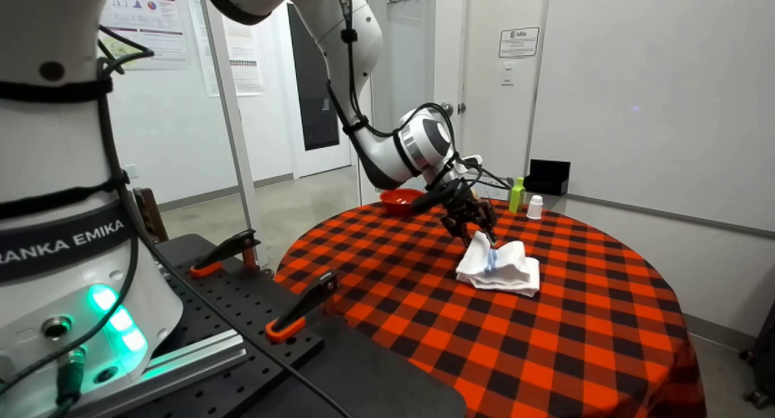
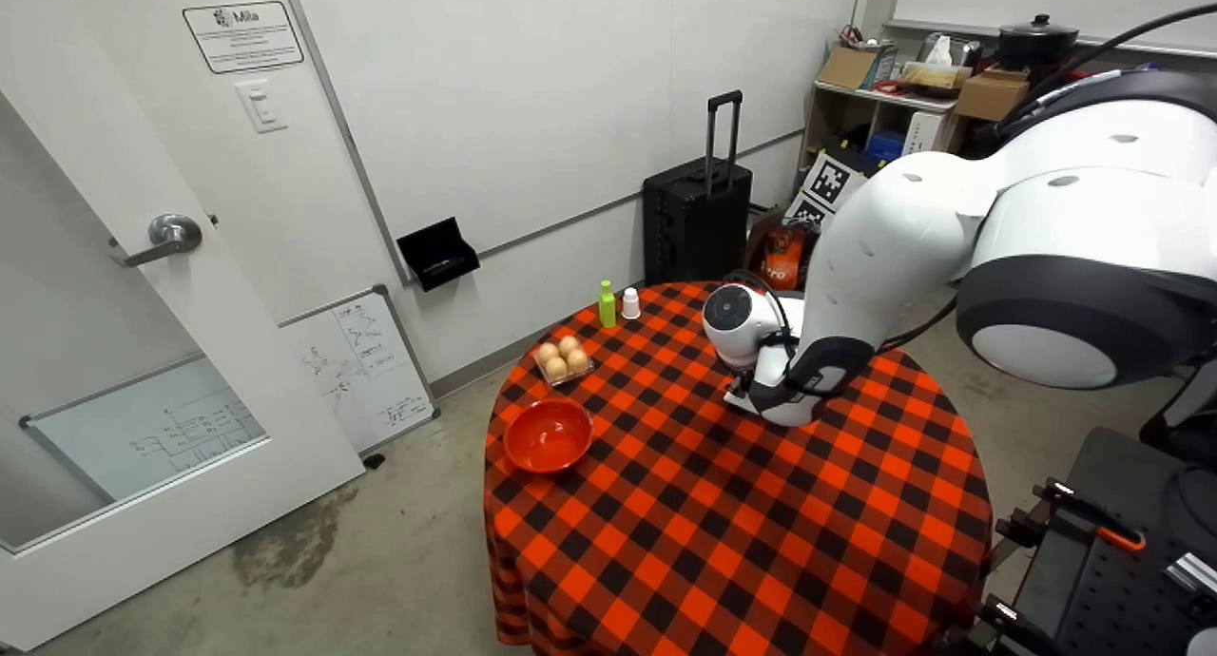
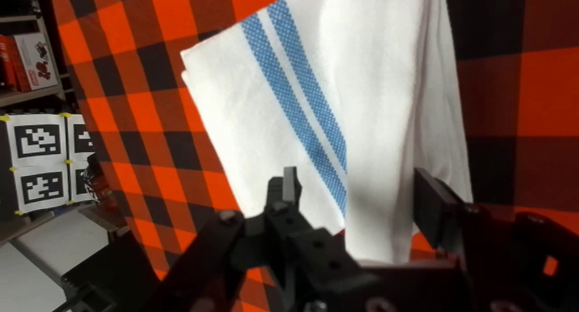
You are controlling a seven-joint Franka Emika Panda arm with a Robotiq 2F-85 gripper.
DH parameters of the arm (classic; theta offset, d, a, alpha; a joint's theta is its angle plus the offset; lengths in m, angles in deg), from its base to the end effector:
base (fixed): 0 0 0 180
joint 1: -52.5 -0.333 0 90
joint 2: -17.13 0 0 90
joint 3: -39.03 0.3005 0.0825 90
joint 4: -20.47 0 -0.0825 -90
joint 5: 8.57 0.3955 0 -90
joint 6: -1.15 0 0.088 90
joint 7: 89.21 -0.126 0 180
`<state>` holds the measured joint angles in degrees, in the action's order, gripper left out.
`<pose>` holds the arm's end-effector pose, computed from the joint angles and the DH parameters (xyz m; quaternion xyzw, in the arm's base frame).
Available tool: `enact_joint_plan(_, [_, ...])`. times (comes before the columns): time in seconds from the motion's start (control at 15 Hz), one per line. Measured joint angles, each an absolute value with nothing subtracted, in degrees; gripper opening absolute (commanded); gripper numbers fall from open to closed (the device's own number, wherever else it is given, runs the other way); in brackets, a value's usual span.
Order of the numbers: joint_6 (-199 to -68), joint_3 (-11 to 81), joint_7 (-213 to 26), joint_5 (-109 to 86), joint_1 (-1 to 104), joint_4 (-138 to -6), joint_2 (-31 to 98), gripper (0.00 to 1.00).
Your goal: Straighten the towel
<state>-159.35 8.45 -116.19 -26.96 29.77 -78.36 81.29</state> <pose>0.6244 -0.0785 -0.0207 0.9579 -0.0077 0.0610 0.2804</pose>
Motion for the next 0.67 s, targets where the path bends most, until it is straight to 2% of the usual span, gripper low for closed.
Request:
enact_joint_plan(0.13, [-159.40,8.02,-116.76,-26.86,29.53,-78.54,80.62,0.16])
enact_joint_plan(0.27, [-159.72,7.69,-117.37,-26.86,29.04,-79.21,79.25,0.02])
enact_joint_plan(0.33, [-159.97,7.47,-117.48,-26.86,28.68,-79.70,78.38,0.00])
enact_joint_plan(0.67, [-160.58,6.64,-117.53,-26.86,27.33,-81.89,74.09,0.01])
